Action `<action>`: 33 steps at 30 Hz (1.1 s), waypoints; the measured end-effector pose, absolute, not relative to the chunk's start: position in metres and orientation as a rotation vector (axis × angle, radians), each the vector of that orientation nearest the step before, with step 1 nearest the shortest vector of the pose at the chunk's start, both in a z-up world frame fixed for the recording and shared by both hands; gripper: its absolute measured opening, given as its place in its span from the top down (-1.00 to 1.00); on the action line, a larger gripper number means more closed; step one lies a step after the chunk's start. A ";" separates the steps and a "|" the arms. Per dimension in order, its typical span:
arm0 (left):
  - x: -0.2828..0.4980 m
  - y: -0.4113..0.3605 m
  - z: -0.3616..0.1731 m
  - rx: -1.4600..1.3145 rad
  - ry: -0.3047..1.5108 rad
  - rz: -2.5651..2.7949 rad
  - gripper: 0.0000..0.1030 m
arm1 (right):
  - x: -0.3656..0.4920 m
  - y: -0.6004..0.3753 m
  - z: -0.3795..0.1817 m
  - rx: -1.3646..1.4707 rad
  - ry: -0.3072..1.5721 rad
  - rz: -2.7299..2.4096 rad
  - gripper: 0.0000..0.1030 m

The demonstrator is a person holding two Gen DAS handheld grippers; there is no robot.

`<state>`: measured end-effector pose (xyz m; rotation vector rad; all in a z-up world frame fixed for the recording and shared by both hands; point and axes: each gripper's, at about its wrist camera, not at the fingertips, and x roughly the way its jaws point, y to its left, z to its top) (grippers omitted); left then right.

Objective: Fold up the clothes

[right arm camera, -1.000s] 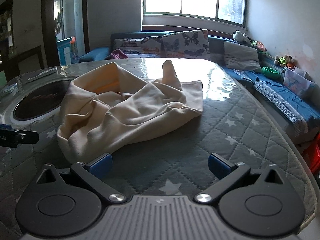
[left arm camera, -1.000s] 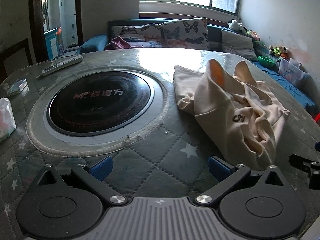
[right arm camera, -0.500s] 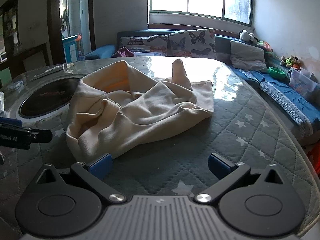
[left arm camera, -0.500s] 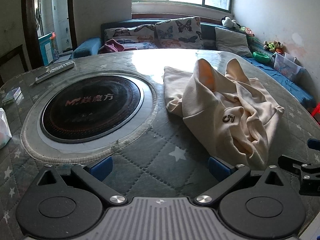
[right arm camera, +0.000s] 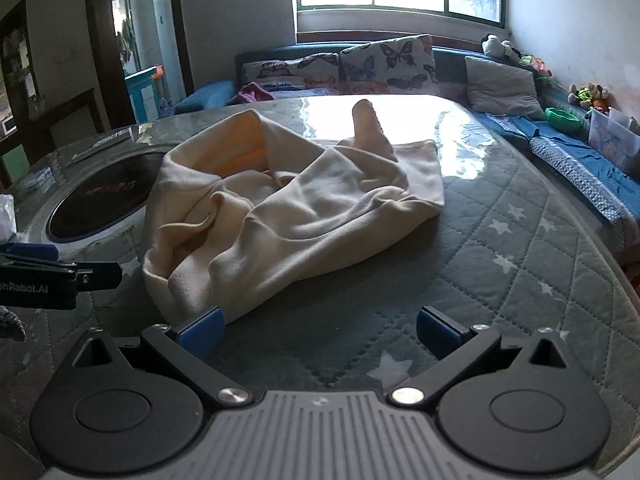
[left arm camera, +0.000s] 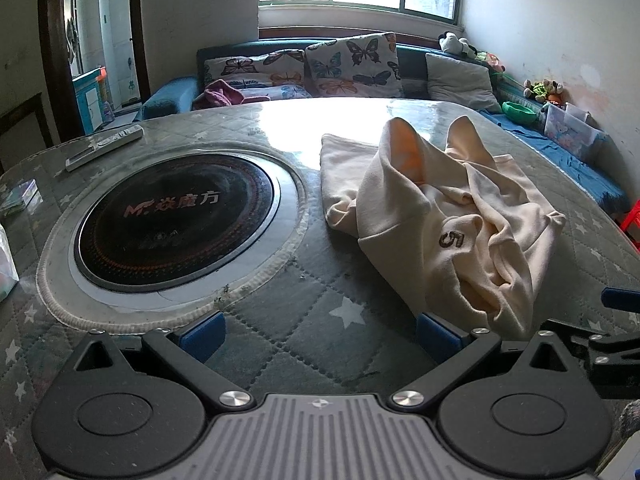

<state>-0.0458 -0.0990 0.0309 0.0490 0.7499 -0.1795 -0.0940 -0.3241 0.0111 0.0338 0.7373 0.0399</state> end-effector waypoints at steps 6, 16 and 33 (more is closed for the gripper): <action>-0.046 -0.100 0.032 0.049 0.750 -0.176 -1.00 | -0.093 -0.322 0.007 0.023 0.747 0.035 -1.00; -0.047 -0.110 0.034 0.057 0.751 -0.194 -1.00 | -0.095 -0.322 0.011 0.020 0.718 0.040 -1.00; -0.040 -0.118 0.035 0.067 0.767 -0.195 -1.00 | -0.090 -0.316 0.014 0.008 0.713 0.051 -1.00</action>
